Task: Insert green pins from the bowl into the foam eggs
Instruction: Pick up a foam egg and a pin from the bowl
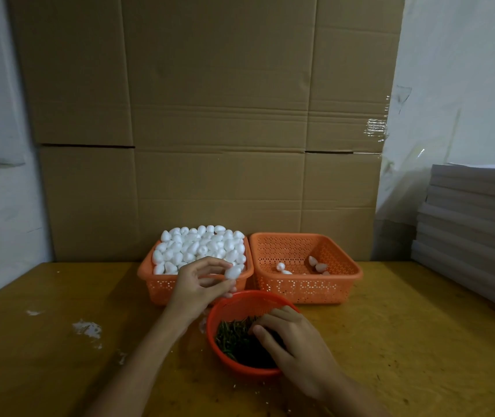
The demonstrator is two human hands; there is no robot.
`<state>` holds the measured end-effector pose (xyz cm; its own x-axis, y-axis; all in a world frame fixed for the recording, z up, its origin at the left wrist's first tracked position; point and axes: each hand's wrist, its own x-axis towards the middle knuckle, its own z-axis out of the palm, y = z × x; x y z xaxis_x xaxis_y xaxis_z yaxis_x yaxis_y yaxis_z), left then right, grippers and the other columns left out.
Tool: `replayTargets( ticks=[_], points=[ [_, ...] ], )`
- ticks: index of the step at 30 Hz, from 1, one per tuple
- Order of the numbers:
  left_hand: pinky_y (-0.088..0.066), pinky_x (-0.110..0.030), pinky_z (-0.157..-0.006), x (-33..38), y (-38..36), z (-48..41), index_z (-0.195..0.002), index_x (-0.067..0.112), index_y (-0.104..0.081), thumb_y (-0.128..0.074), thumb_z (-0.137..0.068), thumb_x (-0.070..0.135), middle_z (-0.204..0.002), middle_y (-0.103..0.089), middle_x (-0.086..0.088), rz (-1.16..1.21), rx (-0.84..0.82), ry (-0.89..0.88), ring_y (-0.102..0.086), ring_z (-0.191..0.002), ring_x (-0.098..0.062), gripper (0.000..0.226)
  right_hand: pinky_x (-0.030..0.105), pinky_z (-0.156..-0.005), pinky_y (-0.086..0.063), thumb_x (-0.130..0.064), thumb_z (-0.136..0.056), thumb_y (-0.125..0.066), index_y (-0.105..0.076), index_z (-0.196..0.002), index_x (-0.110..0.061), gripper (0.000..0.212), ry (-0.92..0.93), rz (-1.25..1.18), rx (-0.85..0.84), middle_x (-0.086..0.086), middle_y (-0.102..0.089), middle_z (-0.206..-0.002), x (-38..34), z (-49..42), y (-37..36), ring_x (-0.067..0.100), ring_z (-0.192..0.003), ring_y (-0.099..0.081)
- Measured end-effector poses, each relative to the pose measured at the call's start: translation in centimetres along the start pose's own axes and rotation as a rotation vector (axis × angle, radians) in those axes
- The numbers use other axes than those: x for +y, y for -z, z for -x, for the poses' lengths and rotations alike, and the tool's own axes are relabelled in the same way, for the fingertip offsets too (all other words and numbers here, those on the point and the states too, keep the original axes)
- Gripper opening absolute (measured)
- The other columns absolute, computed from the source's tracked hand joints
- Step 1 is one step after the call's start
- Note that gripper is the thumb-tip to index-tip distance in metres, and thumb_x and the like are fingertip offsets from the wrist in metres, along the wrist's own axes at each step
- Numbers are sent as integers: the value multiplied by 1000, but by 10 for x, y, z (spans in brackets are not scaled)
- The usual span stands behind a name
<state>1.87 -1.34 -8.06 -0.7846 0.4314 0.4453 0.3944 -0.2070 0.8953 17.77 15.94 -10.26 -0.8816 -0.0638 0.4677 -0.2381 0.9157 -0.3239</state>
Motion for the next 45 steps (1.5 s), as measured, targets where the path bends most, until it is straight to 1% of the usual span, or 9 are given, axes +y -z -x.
replayTargets(
  ticks=[6, 10, 16, 21, 24, 27, 31, 35, 45],
  points=[
    [-65, -32, -68, 0, -1, 0, -99, 21, -79, -90, -80, 9, -100, -80, -11, 6, 17, 15, -80, -84, -32, 25, 34, -84, -43, -54, -109, -30, -60, -92, -30, 42, 14, 8, 12, -19, -50, -85, 1, 0, -2, 3, -89, -46],
    [-65, -31, -68, 0, -1, 1, -101, 15, -78, -91, -78, 9, -98, -81, -12, 27, 41, 27, -80, -82, -34, 27, 35, -84, -42, -58, -109, -20, -60, -89, -26, 55, 15, 27, -5, -13, -52, -83, 0, 0, -1, 5, -87, -46],
    [-66, -34, -70, -1, 1, -1, -106, 14, -76, -89, -81, 13, -99, -81, -11, 33, 62, 55, -80, -84, -34, 29, 34, -90, -40, -67, -104, -1, -61, -97, -31, 70, 8, 111, -92, -14, -56, -93, -3, 3, 2, 4, -95, -46],
    [-66, -35, -72, -2, 1, 0, -111, 15, -75, -85, -86, 12, -102, -80, -17, 104, 73, 62, -79, -88, -37, 26, 33, -94, -37, -72, -102, 1, -68, -108, -34, 79, 9, 123, -154, -16, -59, -105, 0, 2, 2, 3, -102, -44],
    [-66, -35, -72, 0, -1, 1, -117, 24, -75, -79, -92, 10, -104, -79, -18, 156, 69, 48, -79, -87, -39, 29, 32, -93, -37, -71, -103, -2, -67, -104, -32, 76, 30, 132, -169, -17, -61, -102, 1, 2, 2, 2, -100, -43],
    [-66, -35, -70, 4, -2, 2, -123, 27, -74, -77, -89, 19, -105, -78, -20, 203, 55, 49, -79, -87, -41, 34, 30, -91, -37, -69, -105, -9, -63, -95, -30, 68, 41, 116, -159, -15, -59, -93, 3, 1, 3, 1, -97, -43],
    [-66, -36, -71, 4, -2, 3, -118, 29, -75, -70, -98, 15, -105, -79, -21, 213, 60, 71, -78, -88, -43, 25, 29, -91, -39, -68, -106, -18, -69, -95, -29, 65, 46, 66, -144, -21, -60, -88, 4, 0, 4, -2, -98, -45],
    [-66, -35, -70, 3, -1, 3, -117, 29, -73, -66, -101, 15, -103, -79, -21, 223, 45, 86, -78, -88, -42, 23, 27, -86, -39, -63, -108, -24, -66, -85, -26, 61, 60, 68, -108, -22, -54, -78, 4, 0, 3, -6, -93, -45],
    [-65, -37, -68, -4, 1, -1, -128, 14, -59, -56, -107, 16, -102, -77, -27, 273, 46, 114, -77, -89, -45, 21, 26, -93, -40, -66, -103, -27, -72, -110, -33, 56, 22, 106, -185, -19, -65, -104, 13, 1, 9, 2, -106, -44]
  ],
)
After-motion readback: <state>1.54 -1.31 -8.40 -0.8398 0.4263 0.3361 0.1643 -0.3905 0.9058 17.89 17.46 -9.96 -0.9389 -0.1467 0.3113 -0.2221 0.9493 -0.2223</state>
